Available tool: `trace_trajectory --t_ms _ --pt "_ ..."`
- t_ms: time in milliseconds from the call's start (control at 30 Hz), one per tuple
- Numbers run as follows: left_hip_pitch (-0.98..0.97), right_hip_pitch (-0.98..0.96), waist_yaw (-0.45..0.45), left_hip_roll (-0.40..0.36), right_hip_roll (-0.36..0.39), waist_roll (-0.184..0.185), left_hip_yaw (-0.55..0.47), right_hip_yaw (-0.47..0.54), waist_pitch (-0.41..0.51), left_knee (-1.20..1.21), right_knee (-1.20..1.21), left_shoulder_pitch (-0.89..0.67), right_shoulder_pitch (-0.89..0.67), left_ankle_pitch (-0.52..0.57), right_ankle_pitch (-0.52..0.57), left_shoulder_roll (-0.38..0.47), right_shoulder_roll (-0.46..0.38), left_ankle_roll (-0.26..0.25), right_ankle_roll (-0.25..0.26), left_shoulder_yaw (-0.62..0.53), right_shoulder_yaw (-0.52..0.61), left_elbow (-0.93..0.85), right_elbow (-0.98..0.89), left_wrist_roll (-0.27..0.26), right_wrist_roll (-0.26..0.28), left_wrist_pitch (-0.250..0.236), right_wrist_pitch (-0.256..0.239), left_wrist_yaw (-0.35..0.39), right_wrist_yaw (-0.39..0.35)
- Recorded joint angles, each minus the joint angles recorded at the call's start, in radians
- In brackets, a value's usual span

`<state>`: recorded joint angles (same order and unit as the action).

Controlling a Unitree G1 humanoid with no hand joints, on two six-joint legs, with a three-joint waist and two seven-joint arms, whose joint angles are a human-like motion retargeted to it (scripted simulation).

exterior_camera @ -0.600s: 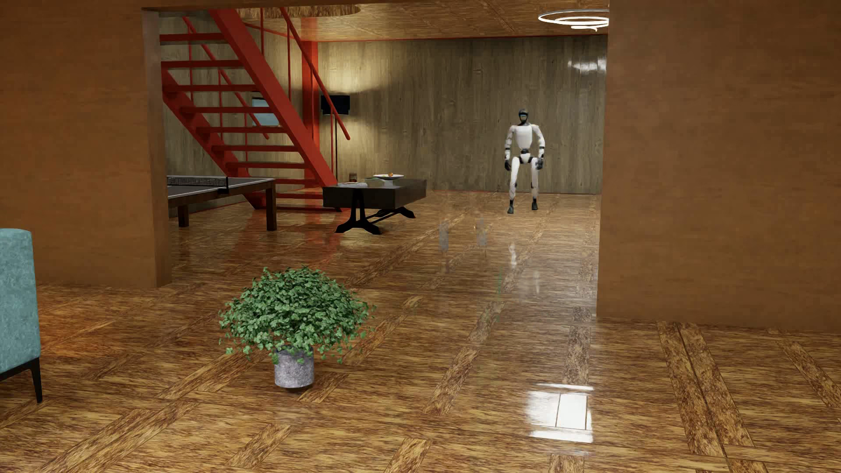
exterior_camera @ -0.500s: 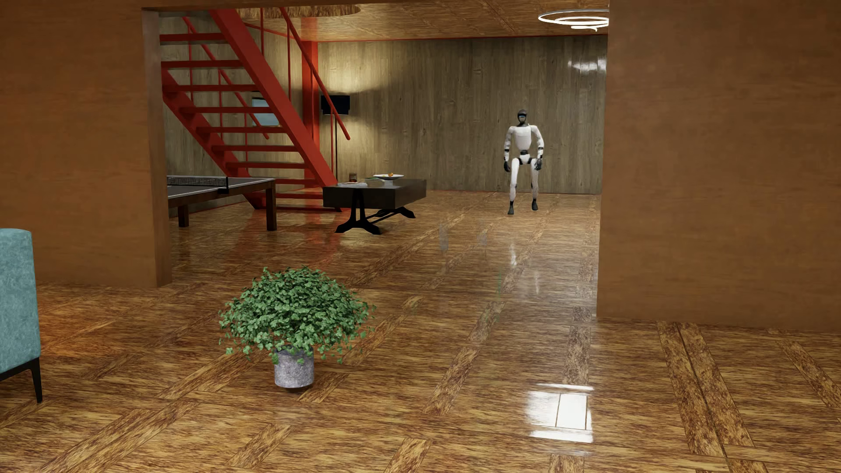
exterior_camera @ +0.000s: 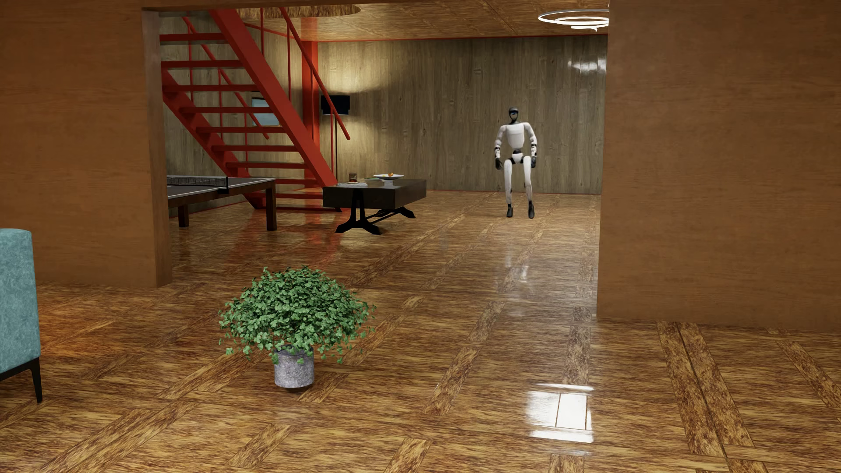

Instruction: Move towards the plant

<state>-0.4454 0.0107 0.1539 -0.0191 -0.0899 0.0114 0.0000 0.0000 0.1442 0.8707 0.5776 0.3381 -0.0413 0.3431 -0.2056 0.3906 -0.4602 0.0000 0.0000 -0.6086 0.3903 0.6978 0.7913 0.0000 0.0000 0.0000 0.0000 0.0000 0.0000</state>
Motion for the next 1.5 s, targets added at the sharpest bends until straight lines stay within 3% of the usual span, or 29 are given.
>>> trace_trajectory --t_ms 33,67,100,133,167,200,233,300,367,400,500,633,733,767,800,833,867,900,1033,1100,1167,1233,1300,1333,1367,1400,1433,1467,1500 --pt "-0.007 0.05 0.001 0.002 0.002 0.002 0.0 0.0 -0.003 -0.171 -0.01 0.003 -0.034 -0.002 -0.026 -0.008 0.0 0.0 0.0 -0.011 -0.006 0.013 -0.012 0.0 0.0 0.0 0.0 0.0 0.0" --pt "-0.004 0.096 0.0 0.009 0.009 0.008 0.0 0.0 -0.007 -0.325 -0.02 0.001 -0.062 -0.096 -0.053 -0.016 0.006 0.0 0.0 -0.021 -0.012 0.026 -0.022 0.0 0.0 0.0 0.0 0.0 0.0" --pt "0.016 0.15 -0.004 0.015 0.017 0.014 0.0 0.0 -0.005 -0.395 -0.03 -0.004 -0.083 -0.287 -0.081 -0.023 0.01 0.0 0.0 -0.036 -0.011 0.032 -0.033 0.0 0.0 0.0 0.0 0.0 0.0" --pt "0.031 0.193 -0.002 0.013 0.019 0.013 0.0 0.0 -0.004 -0.487 -0.037 -0.011 -0.096 -0.385 -0.103 -0.024 0.019 0.0 0.0 -0.051 -0.008 0.03 -0.046 0.0 0.0 0.0 0.0 0.0 0.0" --pt "0.03 0.224 0.002 0.02 0.022 0.014 0.0 0.0 -0.004 -0.591 -0.036 -0.022 -0.098 -0.382 -0.11 -0.023 0.029 0.0 0.0 -0.064 -0.003 0.026 -0.062 0.0 0.0 0.0 0.0 0.0 0.0" --pt "0.014 0.235 0.009 0.015 0.0 0.001 0.0 0.0 -0.006 -0.426 -0.015 -0.036 -0.089 -0.399 -0.097 -0.022 0.038 0.0 0.0 -0.063 0.003 0.021 -0.08 0.0 0.0 0.0 0.0 0.0 0.0" --pt "-0.002 0.23 0.017 0.005 -0.019 -0.011 0.0 0.0 -0.018 -0.437 0.01 -0.053 -0.067 -0.312 -0.056 -0.018 0.043 0.0 0.0 -0.074 0.015 0.022 -0.094 0.0 0.0 0.0 0.0 0.0 0.0" --pt "-0.011 0.217 -0.006 -0.042 -0.065 -0.047 0.0 0.0 -0.022 -0.394 0.12 -0.1 0.012 -0.01 0.128 -0.012 0.061 0.0 0.0 -0.098 0.055 0.052 -0.085 0.0 0.0 0.0 0.0 0.0 0.0" --pt "0.003 0.018 -0.043 -0.06 -0.112 -0.078 0.0 0.0 -0.047 -0.326 0.431 -0.19 0.05 -0.039 0.326 -0.011 0.08 0.0 0.0 -0.071 0.145 0.13 0.043 0.0 0.0 0.0 0.0 0.0 0.0" --pt "0.057 -0.081 -0.07 -0.082 -0.127 -0.091 0.0 0.0 -0.043 -0.326 0.603 -0.228 0.065 -0.091 0.336 -0.003 0.081 0.0 0.0 -0.06 0.211 0.133 0.103 0.0 0.0 0.0 0.0 0.0 0.0" --pt "0.251 -0.317 -0.189 -0.104 -0.114 -0.081 0.0 0.0 -0.03 -0.372 0.894 -0.327 0.116 -0.265 0.057 0.025 0.087 0.0 0.0 0.01 0.28 0.119 0.235 0.0 0.0 0.0 0.0 0.0 0.0" --pt "0.508 -0.499 -0.35 -0.075 -0.085 -0.05 0.0 0.0 -0.03 -0.432 0.56 -0.421 0.227 -0.544 0.146 0.073 0.067 0.0 0.0 0.105 0.232 0.037 0.25 0.0 0.0 0.0 0.0 0.0 0.0" --pt "0.601 -0.532 -0.375 -0.073 -0.074 -0.049 0.0 0.0 -0.056 -0.437 0.087 -0.478 0.25 -0.652 0.228 0.09 0.069 0.0 0.0 0.154 0.265 -0.033 0.257 0.0 0.0 0.0 0.0 0.0 0.0" --pt "0.627 -0.515 -0.372 -0.072 -0.078 -0.051 0.0 0.0 -0.067 -0.434 -0.325 -0.491 0.245 -0.671 0.297 0.084 0.074 0.0 0.0 0.158 0.285 -0.037 0.27 0.0 0.0 0.0 0.0 0.0 0.0" --pt "0.649 -0.496 -0.381 -0.058 -0.092 -0.049 0.0 0.0 -0.072 -0.437 -0.453 -0.498 0.237 -0.663 0.33 0.073 0.079 0.0 0.0 0.152 0.307 -0.036 0.282 0.0 0.0 0.0 0.0 0.0 0.0" --pt "0.667 -0.536 -0.382 -0.048 -0.094 -0.048 0.0 0.0 -0.068 -0.441 -0.121 -0.494 0.22 -0.629 0.275 0.056 0.085 0.0 0.0 0.144 0.325 -0.031 0.299 0.0 0.0 0.0 0.0 0.0 0.0" --pt "0.688 -0.576 -0.383 -0.032 -0.08 -0.046 0.0 0.0 -0.067 -0.429 -0.042 -0.47 0.199 -0.575 0.216 0.04 0.092 0.0 0.0 0.133 0.344 -0.023 0.313 0.0 0.0 0.0 0.0 0.0 0.0" --pt "0.697 -0.579 -0.396 -0.005 -0.081 -0.038 0.0 0.0 -0.076 -0.406 0.016 -0.43 0.189 -0.488 0.247 0.023 0.099 0.0 0.0 0.108 0.335 -0.008 0.309 0.0 0.0 0.0 0.0 0.0 0.0" --pt "0.439 -0.395 -0.317 0.07 0.003 0.004 0.0 0.0 -0.044 0.196 0.129 -0.254 0.136 0.042 0.161 -0.006 0.089 0.0 0.0 -0.088 0.267 0.091 0.198 0.0 0.0 0.0 0.0 0.0 0.0" --pt "0.254 -0.265 -0.21 0.049 0.031 0.0 0.0 0.0 -0.032 0.484 0.071 -0.194 0.089 -0.016 0.13 -0.008 0.061 0.0 0.0 -0.135 0.206 0.097 0.136 0.0 0.0 0.0 0.0 0.0 0.0" --pt "0.116 -0.12 -0.087 0.024 0.029 -0.016 0.0 0.0 -0.019 0.491 0.01 -0.122 0.029 -0.102 0.116 0.007 0.034 0.0 0.0 -0.132 0.164 0.065 0.108 0.0 0.0 0.0 0.0 0.0 0.0" --pt "0.019 -0.002 0.003 0.012 0.027 -0.023 0.0 0.0 -0.012 0.274 -0.022 -0.056 -0.036 -0.075 0.086 0.019 0.01 0.0 0.0 -0.115 0.126 0.035 0.086 0.0 0.0 0.0 0.0 0.0 0.0" --pt "-0.008 0.091 0.033 -0.002 0.03 -0.024 0.0 0.0 -0.013 -0.098 -0.038 -0.021 -0.1 0.056 0.021 0.009 -0.006 0.0 0.0 -0.118 0.084 0.052 0.064 0.0 0.0 0.0 0.0 0.0 0.0" --pt "0.006 0.137 0.029 -0.011 0.039 -0.021 0.0 0.0 -0.021 -0.3 -0.049 -0.02 -0.124 0.008 -0.011 -0.002 -0.007 0.0 0.0 -0.131 0.066 0.078 0.052 0.0 0.0 0.0 0.0 0.0 0.0" --pt "0.024 0.18 0.031 -0.018 0.046 -0.02 0.0 0.0 -0.04 -0.379 -0.058 -0.022 -0.13 -0.218 -0.036 -0.012 -0.003 0.0 0.0 -0.13 0.04 0.105 0.03 0.0 0.0 0.0 0.0 0.0 0.0" --pt "0.06 0.218 0.034 -0.021 0.05 -0.018 0.0 0.0 -0.05 -0.621 -0.062 -0.026 -0.128 -0.309 -0.049 -0.018 0.003 0.0 0.0 -0.141 0.017 0.114 0.0 0.0 0.0 0.0 0.0 0.0 0.0" --pt "0.083 0.245 0.046 -0.017 0.044 -0.015 0.0 0.0 -0.053 -0.735 -0.053 -0.026 -0.115 -0.293 -0.055 -0.022 0.008 0.0 0.0 -0.148 0.009 0.114 -0.033 0.0 0.0 0.0 0.0 0.0 0.0" --pt "0.039 0.235 0.045 -0.033 0.03 -0.023 0.0 0.0 -0.063 -0.529 -0.024 -0.031 -0.099 -0.345 -0.043 -0.021 0.014 0.0 0.0 -0.143 0.002 0.095 -0.066 0.0 0.0 0.0 0.0 0.0 0.0" --pt "0.006 0.233 0.047 -0.054 0.01 -0.032 0.0 0.0 -0.071 -0.468 0.011 -0.041 -0.071 -0.265 0.002 -0.016 0.02 0.0 0.0 -0.141 0.009 0.072 -0.088 0.0 0.0 0.0 0.0 0.0 0.0"
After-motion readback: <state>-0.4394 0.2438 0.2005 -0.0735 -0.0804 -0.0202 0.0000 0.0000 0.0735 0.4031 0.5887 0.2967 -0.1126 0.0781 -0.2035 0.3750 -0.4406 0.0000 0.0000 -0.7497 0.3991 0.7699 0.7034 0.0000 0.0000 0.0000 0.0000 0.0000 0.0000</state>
